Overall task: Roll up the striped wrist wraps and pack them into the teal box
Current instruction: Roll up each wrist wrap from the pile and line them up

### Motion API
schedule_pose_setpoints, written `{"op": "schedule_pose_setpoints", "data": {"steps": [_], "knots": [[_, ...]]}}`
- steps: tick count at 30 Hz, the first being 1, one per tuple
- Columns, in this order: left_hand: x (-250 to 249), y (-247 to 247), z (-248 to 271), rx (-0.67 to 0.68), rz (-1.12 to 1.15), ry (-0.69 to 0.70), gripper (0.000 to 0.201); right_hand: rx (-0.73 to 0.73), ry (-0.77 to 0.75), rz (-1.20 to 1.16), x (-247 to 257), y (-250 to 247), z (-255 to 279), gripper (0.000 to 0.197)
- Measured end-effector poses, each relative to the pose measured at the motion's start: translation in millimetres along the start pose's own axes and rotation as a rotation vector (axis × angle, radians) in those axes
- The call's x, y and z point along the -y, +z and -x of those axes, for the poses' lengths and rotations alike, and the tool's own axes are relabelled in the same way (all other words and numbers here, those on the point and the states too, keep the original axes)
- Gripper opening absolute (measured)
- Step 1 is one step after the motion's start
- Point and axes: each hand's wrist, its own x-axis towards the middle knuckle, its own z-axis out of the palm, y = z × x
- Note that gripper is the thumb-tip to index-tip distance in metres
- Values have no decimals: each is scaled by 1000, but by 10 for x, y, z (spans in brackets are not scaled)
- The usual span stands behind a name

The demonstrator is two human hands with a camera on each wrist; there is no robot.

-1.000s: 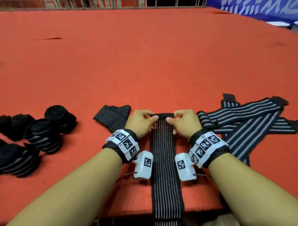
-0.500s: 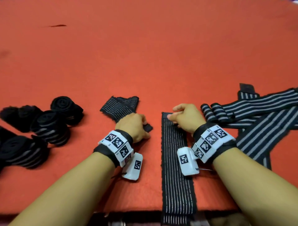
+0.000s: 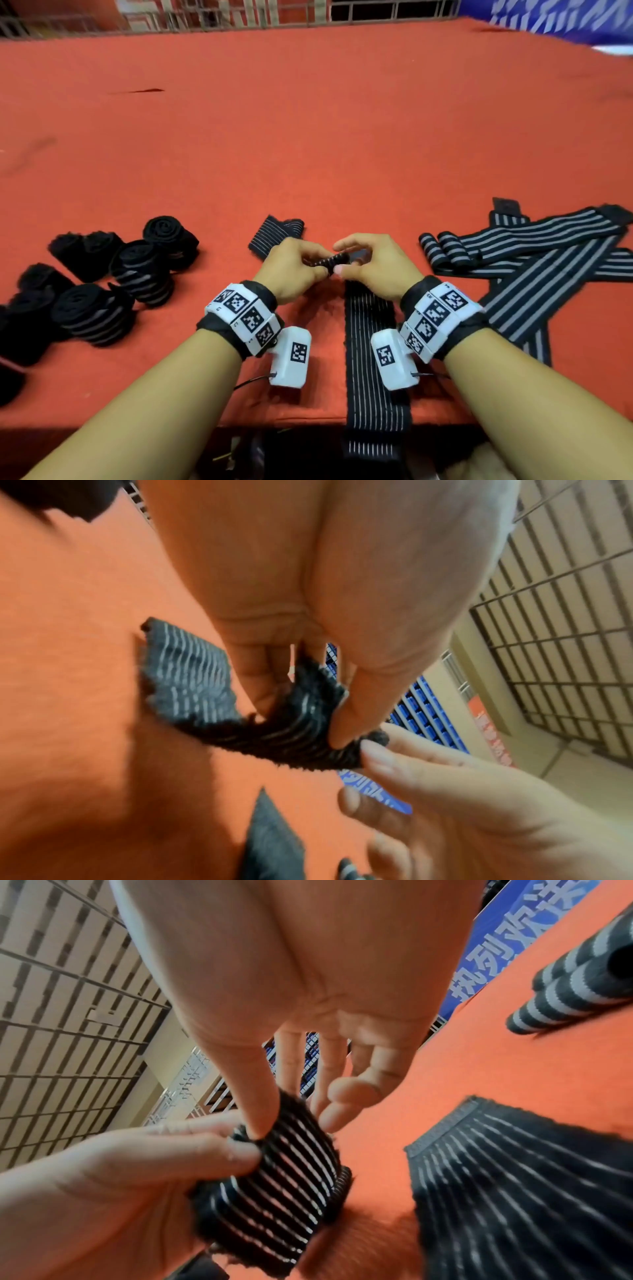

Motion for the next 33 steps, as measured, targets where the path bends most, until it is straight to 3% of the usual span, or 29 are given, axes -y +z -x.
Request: {"op": "schedule_pose_setpoints", "data": {"steps": [5,8,12,17,23,29,33], "knots": [[-525,-268,240,-157,218,128,37,-269,-98,-137,404,-56,160,23],[-823,-407,427,-166,397,177,40,-192,-219,-248,692,-143,328,8],[-1138,-563,643,-200,624,190,33,-123,-384,-179,975,-288,546,42],[-1412,-726,951,-318,380,369,20,-296,-496,-179,1335,-470,816,28],[-1796,-969,1381,-500,214,571,5,-391,-580,-335,1862,-709,1325,14],[-2085,-1014,1760,-391,337,634,10,-330,-597,-423,2170,-923,1787,10],[-1971,-875,1654,-315,371,505,11,-317,-486,-360,2007,-910,1749,13]]}}
